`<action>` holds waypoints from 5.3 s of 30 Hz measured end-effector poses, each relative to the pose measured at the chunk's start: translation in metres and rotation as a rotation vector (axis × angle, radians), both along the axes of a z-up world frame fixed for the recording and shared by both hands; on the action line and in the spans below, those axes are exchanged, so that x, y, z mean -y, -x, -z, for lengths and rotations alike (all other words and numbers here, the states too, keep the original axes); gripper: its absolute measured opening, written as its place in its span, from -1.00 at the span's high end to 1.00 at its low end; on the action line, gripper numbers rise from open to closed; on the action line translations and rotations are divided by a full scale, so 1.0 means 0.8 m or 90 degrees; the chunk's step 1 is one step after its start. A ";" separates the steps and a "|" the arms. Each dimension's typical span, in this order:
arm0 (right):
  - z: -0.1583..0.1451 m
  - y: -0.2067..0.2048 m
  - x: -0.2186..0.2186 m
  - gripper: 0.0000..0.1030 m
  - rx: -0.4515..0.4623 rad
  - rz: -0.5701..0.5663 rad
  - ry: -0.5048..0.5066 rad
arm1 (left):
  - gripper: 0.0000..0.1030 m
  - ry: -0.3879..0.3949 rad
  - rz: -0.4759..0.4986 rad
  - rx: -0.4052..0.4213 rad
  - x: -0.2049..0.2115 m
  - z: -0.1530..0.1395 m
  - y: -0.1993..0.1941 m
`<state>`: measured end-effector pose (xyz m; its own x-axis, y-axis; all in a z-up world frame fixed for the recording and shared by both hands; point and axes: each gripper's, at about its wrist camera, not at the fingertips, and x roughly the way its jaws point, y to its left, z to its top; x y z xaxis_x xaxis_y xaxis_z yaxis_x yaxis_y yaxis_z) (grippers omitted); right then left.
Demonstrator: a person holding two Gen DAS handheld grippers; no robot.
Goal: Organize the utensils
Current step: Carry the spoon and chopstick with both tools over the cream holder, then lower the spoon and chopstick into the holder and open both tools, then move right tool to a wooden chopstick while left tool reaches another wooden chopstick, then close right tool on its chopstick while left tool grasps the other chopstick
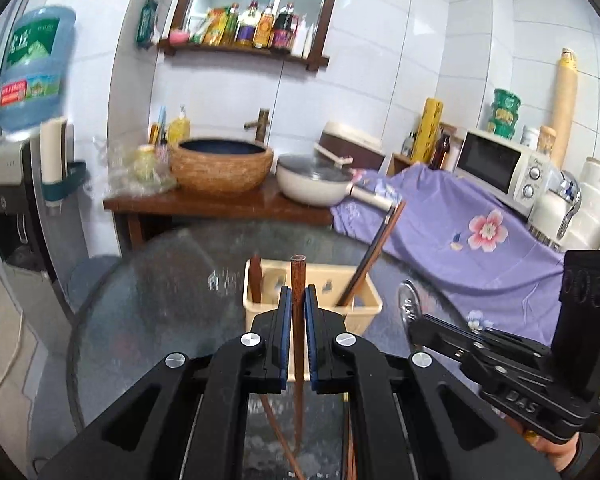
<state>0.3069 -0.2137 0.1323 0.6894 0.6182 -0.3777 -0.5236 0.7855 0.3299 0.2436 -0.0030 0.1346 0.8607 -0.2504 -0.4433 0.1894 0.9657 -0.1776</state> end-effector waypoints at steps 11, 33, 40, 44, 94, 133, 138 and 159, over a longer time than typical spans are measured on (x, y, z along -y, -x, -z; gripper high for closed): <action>-0.082 -0.056 -0.008 0.97 0.069 0.055 -0.023 | 0.87 0.011 -0.009 0.086 -0.001 -0.110 -0.016; -0.002 -0.139 -0.033 0.97 0.108 0.173 -0.014 | 0.88 0.003 -0.098 0.105 0.004 -0.063 -0.099; -0.046 -0.133 -0.033 0.96 0.145 0.148 -0.045 | 0.88 0.008 -0.096 0.079 -0.005 -0.037 -0.106; -0.037 -0.134 -0.045 0.97 0.152 0.153 -0.016 | 0.88 0.000 -0.091 0.068 -0.001 -0.028 -0.107; 0.209 0.039 -0.046 -0.74 -0.049 0.073 0.457 | -0.66 -0.168 -0.035 -0.175 0.001 0.213 -0.008; 0.219 -0.080 0.027 0.67 -0.267 0.199 0.321 | 0.67 -0.183 -0.032 -0.295 0.041 0.242 -0.117; 0.219 -0.086 0.024 0.78 -0.259 0.187 0.326 | 0.80 -0.184 -0.028 -0.292 0.045 0.242 -0.118; 0.199 -0.055 0.045 0.86 -0.203 0.140 0.224 | 0.88 -0.105 -0.028 -0.263 0.019 0.226 -0.083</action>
